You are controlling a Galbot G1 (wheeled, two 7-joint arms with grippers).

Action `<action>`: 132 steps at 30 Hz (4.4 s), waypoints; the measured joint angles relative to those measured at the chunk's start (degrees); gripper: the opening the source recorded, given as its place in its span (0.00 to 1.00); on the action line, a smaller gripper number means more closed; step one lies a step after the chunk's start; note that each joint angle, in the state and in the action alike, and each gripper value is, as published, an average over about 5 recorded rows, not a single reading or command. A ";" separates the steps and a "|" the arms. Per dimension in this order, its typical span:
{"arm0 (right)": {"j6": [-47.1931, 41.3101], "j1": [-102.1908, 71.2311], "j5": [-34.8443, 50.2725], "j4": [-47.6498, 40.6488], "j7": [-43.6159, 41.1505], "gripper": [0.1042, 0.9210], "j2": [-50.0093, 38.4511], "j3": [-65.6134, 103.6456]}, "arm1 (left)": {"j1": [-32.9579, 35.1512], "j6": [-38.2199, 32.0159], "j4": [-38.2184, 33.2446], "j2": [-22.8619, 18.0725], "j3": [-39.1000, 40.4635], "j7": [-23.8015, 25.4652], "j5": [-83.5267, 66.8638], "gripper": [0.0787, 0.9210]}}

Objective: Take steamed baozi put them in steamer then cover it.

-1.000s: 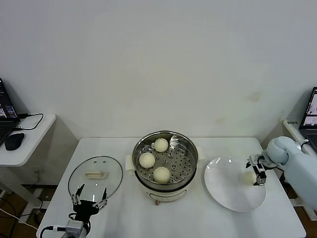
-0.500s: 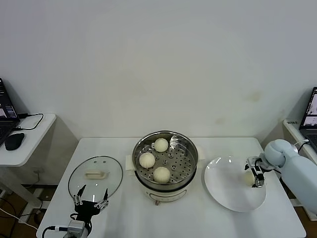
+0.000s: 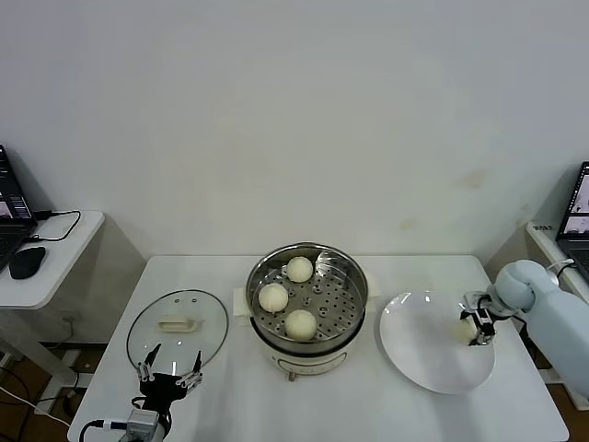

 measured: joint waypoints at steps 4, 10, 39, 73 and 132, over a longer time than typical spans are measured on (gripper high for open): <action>-0.76 0.65 1.03 0.72 -0.27 0.62 -0.69 -0.36 | -0.13 0.00 -0.01 0.00 0.04 0.00 0.00 0.88; -2.68 3.69 5.21 2.96 -1.04 0.62 -2.64 -2.82 | -0.58 0.00 -0.04 -0.04 0.33 -0.04 0.06 0.88; -17.46 48.85 42.86 10.64 -3.26 0.63 5.49 -40.72 | -1.28 2.02 -2.67 1.32 -1.56 0.23 0.28 0.88; -27.09 51.13 48.88 7.90 2.10 0.63 21.01 -57.90 | -2.34 2.21 -2.42 1.21 -1.42 0.15 -0.36 0.88; -17.29 0.05 64.01 33.19 41.24 0.88 -4.90 10.14 | -2.11 -0.71 -2.31 1.50 -0.33 1.19 -2.61 0.88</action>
